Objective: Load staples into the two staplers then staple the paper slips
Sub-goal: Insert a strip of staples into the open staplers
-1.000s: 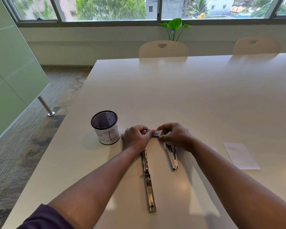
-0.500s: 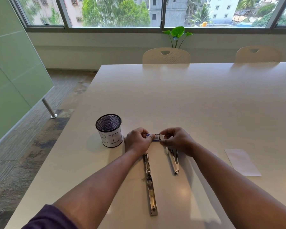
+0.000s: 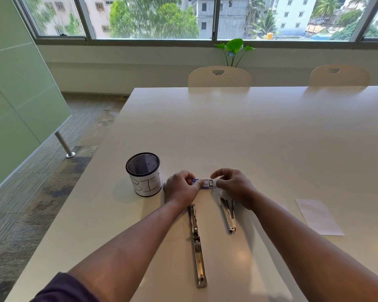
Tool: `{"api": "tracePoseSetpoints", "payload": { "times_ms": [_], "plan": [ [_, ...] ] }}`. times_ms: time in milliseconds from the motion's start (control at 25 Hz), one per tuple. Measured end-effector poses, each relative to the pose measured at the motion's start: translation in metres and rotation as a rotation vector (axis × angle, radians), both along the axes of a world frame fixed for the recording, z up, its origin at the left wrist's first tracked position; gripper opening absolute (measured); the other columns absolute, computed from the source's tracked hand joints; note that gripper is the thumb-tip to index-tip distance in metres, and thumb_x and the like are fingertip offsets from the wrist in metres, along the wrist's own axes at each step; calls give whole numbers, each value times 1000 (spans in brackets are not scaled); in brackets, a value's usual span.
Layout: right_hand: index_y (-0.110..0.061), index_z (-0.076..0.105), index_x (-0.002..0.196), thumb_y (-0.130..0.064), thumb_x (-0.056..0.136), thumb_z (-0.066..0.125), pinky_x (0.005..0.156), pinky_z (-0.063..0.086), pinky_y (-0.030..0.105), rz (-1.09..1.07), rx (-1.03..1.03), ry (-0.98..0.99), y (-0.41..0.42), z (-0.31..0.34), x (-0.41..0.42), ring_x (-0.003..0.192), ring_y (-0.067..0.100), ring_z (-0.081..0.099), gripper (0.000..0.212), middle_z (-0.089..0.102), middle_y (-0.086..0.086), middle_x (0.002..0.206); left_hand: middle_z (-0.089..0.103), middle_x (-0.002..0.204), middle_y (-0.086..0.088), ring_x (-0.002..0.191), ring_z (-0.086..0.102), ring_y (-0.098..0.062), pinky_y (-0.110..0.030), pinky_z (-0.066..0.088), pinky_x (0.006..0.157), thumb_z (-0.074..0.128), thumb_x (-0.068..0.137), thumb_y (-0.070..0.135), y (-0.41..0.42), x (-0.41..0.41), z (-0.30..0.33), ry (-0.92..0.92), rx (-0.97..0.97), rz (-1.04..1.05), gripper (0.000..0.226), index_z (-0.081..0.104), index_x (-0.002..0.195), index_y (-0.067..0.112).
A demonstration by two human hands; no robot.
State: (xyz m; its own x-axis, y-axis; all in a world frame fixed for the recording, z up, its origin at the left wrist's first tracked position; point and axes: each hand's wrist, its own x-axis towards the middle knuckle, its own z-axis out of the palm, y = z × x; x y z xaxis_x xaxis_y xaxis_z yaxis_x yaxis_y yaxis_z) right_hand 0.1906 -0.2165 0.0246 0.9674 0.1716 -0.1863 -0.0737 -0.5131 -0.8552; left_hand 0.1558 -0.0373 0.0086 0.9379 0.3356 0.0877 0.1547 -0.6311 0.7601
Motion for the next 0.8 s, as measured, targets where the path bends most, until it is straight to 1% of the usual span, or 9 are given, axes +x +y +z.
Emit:
{"api": "tracePoseSetpoints", "payload": {
  "times_ms": [80, 160, 280, 400, 560, 720, 800],
  "plan": [
    [-36, 78, 88, -29, 86, 68, 102, 42, 61, -5, -3, -2, 1, 0, -1, 83, 17, 61, 12, 76, -5, 84, 71, 77, 7, 82, 69, -18, -38, 57, 81, 83, 76, 49, 0, 0, 0, -1, -5, 1, 32, 73, 89, 22],
    [-38, 78, 87, -38, 87, 74, 98, 45, 59, 5, -15, -18, 2, 0, -2, 80, 13, 61, 4, 77, -8, 83, 71, 77, 7, 82, 69, -18, -38, 57, 80, 82, 76, 49, 0, -1, 1, -4, -2, -4, 31, 73, 89, 22],
    [-41, 77, 89, -48, 84, 77, 96, 46, 53, 4, -80, -58, 2, -1, -3, 81, 11, 63, 8, 76, -11, 82, 71, 77, 7, 82, 69, -18, -39, 57, 80, 82, 77, 48, -1, -1, 1, -5, 2, -6, 30, 73, 89, 22],
    [-42, 76, 89, -50, 84, 77, 95, 48, 52, 10, -116, -80, 2, -1, -4, 82, 10, 63, 10, 75, -15, 81, 71, 77, 7, 82, 69, -19, -40, 57, 82, 82, 77, 47, -1, -1, 2, -6, -2, -6, 30, 73, 89, 21],
    [-43, 76, 87, -49, 83, 78, 93, 47, 49, 22, -136, -98, 2, 0, -5, 75, 5, 60, 8, 70, -24, 73, 71, 78, 6, 85, 69, -21, -42, 57, 83, 82, 78, 47, -1, -1, 2, -1, -6, -16, 30, 73, 90, 21],
    [-37, 74, 86, -43, 87, 77, 95, 47, 55, 64, -138, -85, 3, 4, -4, 77, 11, 60, 7, 73, -7, 82, 71, 78, 7, 85, 68, -21, -42, 56, 84, 81, 78, 48, -1, -2, 2, -1, 1, -11, 30, 73, 89, 21],
    [-34, 73, 85, -40, 88, 77, 95, 45, 54, 73, -154, -75, 6, 6, -2, 77, 12, 59, 8, 69, -8, 81, 71, 78, 7, 84, 68, -20, -42, 57, 82, 81, 78, 48, -1, -2, 2, -6, 2, -12, 30, 73, 89, 22]
  ]
}}
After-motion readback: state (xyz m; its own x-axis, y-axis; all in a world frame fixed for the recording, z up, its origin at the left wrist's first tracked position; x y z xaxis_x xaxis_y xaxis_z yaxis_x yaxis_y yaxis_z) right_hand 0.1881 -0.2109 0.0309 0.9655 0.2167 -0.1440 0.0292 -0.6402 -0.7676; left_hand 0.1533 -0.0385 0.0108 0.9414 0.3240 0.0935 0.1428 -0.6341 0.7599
